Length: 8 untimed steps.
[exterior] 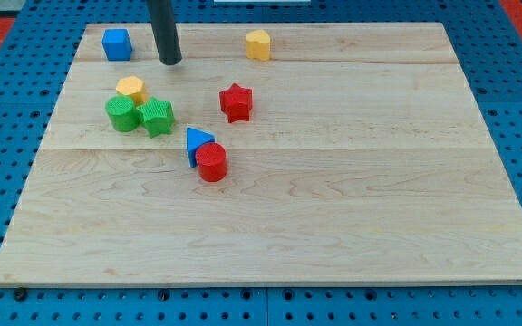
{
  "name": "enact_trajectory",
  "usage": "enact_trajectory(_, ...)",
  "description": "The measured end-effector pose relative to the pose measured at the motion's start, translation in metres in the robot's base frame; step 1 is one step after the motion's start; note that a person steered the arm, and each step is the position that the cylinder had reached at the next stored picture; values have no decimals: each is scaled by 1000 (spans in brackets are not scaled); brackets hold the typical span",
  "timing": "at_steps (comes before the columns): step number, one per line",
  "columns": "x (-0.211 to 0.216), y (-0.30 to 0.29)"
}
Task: Move your arm closer to the red star
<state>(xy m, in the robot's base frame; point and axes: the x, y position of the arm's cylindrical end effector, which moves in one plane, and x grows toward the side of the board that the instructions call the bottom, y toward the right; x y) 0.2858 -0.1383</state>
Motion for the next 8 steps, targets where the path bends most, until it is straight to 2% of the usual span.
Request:
enact_trajectory(1, 32, 3)
enact_trajectory(3, 43, 10)
enact_trajectory(4, 66, 30)
enact_trajectory(7, 72, 35)
enact_trajectory(8, 78, 54)
